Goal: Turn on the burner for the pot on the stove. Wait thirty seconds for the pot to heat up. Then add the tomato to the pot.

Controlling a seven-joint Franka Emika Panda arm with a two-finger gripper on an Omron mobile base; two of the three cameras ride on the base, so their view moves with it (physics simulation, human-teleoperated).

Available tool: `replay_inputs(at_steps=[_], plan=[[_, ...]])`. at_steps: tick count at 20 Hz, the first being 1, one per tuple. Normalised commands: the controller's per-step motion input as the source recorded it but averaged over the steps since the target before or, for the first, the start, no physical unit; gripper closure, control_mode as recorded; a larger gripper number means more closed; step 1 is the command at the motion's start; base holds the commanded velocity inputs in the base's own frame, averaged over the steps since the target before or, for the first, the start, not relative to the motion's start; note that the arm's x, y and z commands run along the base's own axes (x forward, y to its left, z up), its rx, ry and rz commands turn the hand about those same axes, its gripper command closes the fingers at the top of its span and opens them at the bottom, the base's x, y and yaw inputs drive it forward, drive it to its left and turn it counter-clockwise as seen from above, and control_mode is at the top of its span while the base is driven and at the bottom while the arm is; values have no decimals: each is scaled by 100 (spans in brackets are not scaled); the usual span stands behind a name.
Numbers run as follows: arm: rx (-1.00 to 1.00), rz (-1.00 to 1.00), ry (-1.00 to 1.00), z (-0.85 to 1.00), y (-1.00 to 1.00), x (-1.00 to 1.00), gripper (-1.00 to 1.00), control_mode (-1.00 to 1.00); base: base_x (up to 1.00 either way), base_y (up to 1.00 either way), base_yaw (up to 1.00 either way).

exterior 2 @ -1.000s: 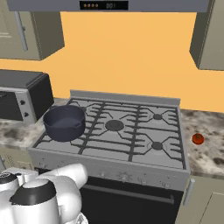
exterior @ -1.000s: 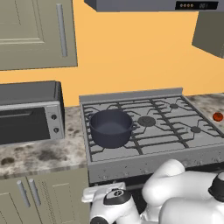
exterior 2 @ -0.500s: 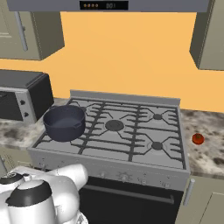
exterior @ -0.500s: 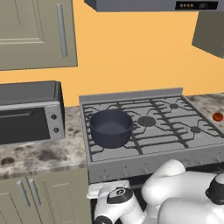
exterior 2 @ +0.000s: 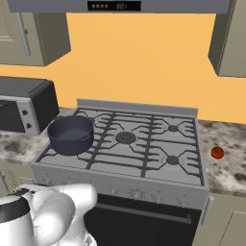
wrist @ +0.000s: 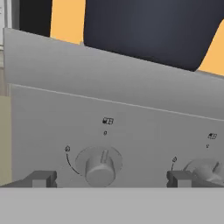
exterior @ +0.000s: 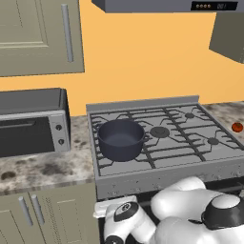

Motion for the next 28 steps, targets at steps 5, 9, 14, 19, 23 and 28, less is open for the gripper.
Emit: replay_inputs(at_steps=[5, 9, 14, 19, 23, 28], plan=[[0, 13, 0, -38, -59, 67, -100, -100, 0, 0, 0], [0, 6, -1, -23, -30, 80, -100, -100, 0, 0, 0], [0, 1, -2, -6, -4, 31, -100, -100, 0, 0, 0], [0, 0, -1, 0, 0, 0, -100, -100, 0, 0, 0], [0, 0, -1, 0, 1, -7, -100, -100, 0, 0, 0], [0, 0, -4, 4, 0, 0, -100, -100, 0, 0, 0]])
